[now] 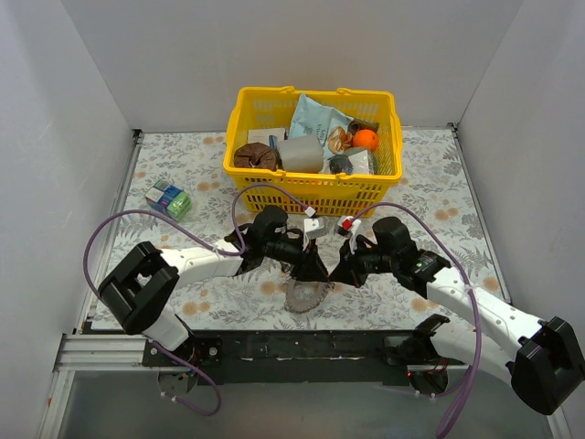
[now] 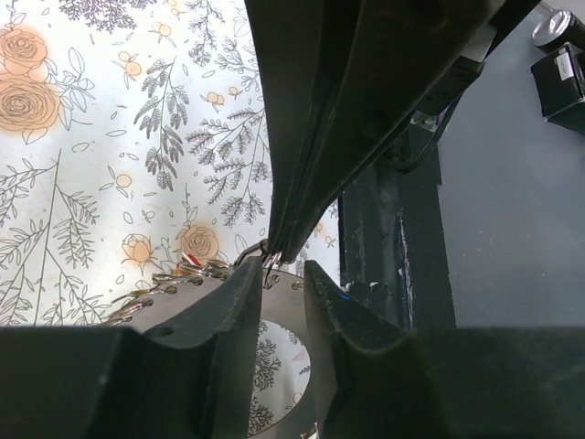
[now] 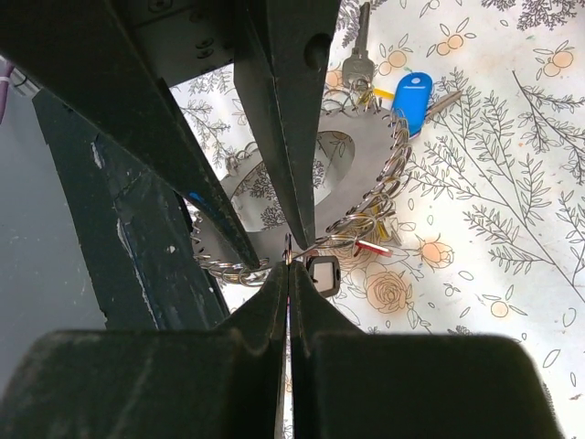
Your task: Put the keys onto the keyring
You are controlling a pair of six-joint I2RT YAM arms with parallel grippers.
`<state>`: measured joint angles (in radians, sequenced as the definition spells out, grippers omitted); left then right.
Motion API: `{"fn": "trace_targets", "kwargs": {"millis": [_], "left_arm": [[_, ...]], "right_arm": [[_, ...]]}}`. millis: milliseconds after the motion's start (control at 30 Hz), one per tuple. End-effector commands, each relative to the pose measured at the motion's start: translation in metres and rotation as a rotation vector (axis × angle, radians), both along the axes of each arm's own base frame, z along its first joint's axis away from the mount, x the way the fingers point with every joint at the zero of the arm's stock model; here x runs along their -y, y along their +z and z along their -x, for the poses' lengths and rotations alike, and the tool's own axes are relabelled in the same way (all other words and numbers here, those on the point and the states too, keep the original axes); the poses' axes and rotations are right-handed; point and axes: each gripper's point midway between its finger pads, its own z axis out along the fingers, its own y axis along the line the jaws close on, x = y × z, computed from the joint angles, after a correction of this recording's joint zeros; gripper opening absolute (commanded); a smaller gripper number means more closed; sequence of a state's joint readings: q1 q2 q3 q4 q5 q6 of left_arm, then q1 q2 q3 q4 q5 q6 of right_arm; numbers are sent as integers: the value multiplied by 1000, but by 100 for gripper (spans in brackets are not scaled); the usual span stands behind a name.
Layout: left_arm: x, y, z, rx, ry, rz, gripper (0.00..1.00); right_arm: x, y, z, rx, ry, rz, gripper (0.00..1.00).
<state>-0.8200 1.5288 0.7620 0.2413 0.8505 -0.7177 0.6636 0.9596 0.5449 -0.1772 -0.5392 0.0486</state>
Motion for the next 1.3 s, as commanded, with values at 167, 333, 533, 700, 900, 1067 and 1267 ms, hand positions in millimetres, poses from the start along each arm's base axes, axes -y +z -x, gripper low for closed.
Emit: {"fn": "trace_targets", "kwargs": {"millis": [167, 333, 533, 700, 900, 1067, 1267], "left_arm": [[12, 10, 1, 18, -46, 30, 12], [13, 8, 2, 18, -51, 24, 0], [12, 12, 1, 25, -35, 33, 0], [11, 23, 4, 37, -10, 109, 0], [8, 36, 5, 35, 50, 185, 0], [7, 46, 6, 29, 74, 239, 0], [6, 53, 9, 16, 81, 295, 0]], "right_arm": [[-9, 22, -3, 71, 31, -68, 1], [-8, 23, -2, 75, 30, -70, 1], [-8, 25, -5, 87, 19, -74, 1], [-6, 30, -9, 115, -19, -85, 24], [-3, 51, -15, 182, -100, -177, 64], [0, 56, -13, 197, -133, -230, 68], [-3, 54, -8, 181, -109, -254, 51]]}}
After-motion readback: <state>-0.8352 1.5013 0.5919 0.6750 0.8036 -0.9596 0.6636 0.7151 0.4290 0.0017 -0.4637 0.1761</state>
